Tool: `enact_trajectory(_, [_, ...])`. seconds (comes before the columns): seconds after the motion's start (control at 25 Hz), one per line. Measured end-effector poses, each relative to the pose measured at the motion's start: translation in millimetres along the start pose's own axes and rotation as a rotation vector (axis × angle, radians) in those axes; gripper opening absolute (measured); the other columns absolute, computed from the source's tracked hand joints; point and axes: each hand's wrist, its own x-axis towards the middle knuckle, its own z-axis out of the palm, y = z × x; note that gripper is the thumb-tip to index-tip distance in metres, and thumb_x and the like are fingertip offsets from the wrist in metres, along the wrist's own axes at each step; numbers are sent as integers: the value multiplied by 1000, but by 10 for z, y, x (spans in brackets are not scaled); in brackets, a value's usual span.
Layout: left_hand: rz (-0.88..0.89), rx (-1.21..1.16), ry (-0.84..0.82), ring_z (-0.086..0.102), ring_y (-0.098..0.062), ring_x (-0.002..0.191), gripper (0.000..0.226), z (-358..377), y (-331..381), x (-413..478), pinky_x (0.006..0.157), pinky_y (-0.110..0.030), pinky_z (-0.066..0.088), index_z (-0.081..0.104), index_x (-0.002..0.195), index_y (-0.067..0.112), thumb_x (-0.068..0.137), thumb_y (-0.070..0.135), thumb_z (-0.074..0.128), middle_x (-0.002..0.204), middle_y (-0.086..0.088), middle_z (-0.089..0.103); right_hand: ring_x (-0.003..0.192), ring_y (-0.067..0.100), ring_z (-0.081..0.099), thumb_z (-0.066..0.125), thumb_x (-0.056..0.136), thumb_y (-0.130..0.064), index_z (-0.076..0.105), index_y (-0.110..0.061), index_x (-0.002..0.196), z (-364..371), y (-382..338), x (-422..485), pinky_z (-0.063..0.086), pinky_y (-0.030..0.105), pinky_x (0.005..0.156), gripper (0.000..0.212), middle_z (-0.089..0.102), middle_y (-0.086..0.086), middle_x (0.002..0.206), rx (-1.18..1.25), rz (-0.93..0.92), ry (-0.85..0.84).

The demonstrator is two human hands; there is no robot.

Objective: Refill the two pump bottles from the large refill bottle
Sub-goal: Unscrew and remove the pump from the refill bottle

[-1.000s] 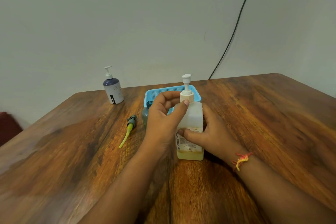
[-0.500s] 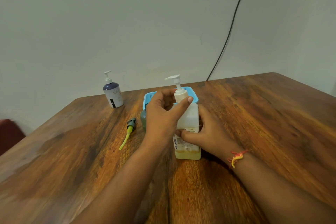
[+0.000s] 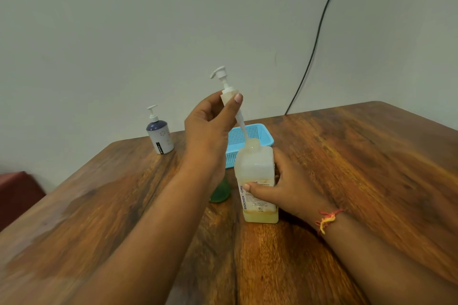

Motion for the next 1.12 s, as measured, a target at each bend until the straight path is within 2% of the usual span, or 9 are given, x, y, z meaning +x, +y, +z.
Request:
enact_trajectory(0.12, [-10, -76, 34, 72, -13, 99, 30, -42, 90, 150, 96, -33, 58, 75, 114, 20, 86, 31, 77, 106, 3, 78, 93, -6, 65, 86, 75, -39, 37, -54, 121, -7, -23, -6, 57, 15, 69, 69, 58, -29, 111, 11, 3, -4])
enact_trajectory(0.24, [-10, -179, 67, 71, -13, 98, 32, -72, 196, 255, 100, -34, 57, 74, 117, 9, 89, 23, 75, 107, -3, 77, 94, -4, 65, 86, 75, -38, 36, -55, 119, -10, -32, -14, 57, 15, 68, 69, 57, -29, 111, 14, 7, -5])
enact_trajectory(0.44, [29, -367, 171, 72, -18, 98, 31, -233, 388, 402, 89, -30, 61, 68, 116, 0, 91, 18, 74, 106, -11, 76, 98, -2, 65, 86, 74, -39, 37, -49, 128, -9, -7, -17, 60, 21, 74, 74, 57, -27, 115, -3, 3, -6])
enact_trajectory(0.56, [54, -399, 241, 75, -20, 96, 22, -381, 476, 466, 78, -26, 61, 66, 105, 4, 90, 17, 76, 100, -10, 77, 99, -2, 66, 86, 74, -39, 38, -49, 131, -15, 18, -6, 60, 21, 73, 75, 58, -26, 117, 4, -2, -8])
enact_trajectory(0.64, [49, -255, 228, 76, -19, 99, 27, -471, 492, 432, 77, -24, 60, 65, 109, 6, 90, 22, 76, 105, -9, 77, 98, -4, 66, 87, 74, -38, 40, -48, 132, -11, 34, 3, 59, 20, 73, 75, 59, -24, 119, 26, -6, -7])
enact_trajectory(0.72, [55, -21, 135, 75, -15, 98, 33, -538, 430, 325, 80, -25, 61, 67, 114, 8, 89, 27, 76, 107, -7, 77, 99, -6, 66, 88, 73, -37, 44, -44, 133, -4, 52, 7, 59, 20, 73, 74, 62, -21, 118, 47, -10, 13])
enact_trajectory(0.88, [8, 373, -58, 74, -13, 92, 29, -586, 117, 43, 77, -27, 60, 71, 108, 15, 84, 28, 81, 97, -1, 78, 97, 1, 70, 89, 73, -31, 52, -36, 128, -33, 92, 28, 62, 30, 76, 67, 69, -11, 115, 138, -1, 99])
enact_trajectory(1.0, [-41, 600, -137, 73, -10, 93, 25, -569, -189, -124, 79, -32, 64, 73, 106, 21, 84, 29, 82, 99, 4, 77, 89, -1, 69, 86, 76, -29, 47, -43, 119, -119, 59, 35, 57, 18, 65, 59, 66, -15, 107, 147, 0, 197])
enact_trajectory(1.12, [30, 882, -225, 65, -2, 80, 25, -530, -455, -238, 69, -15, 57, 73, 104, 25, 82, 32, 83, 92, 11, 71, 91, -2, 64, 86, 76, -29, 47, -37, 123, -224, 70, 56, 52, 14, 64, 62, 62, -20, 107, 94, -20, 336])
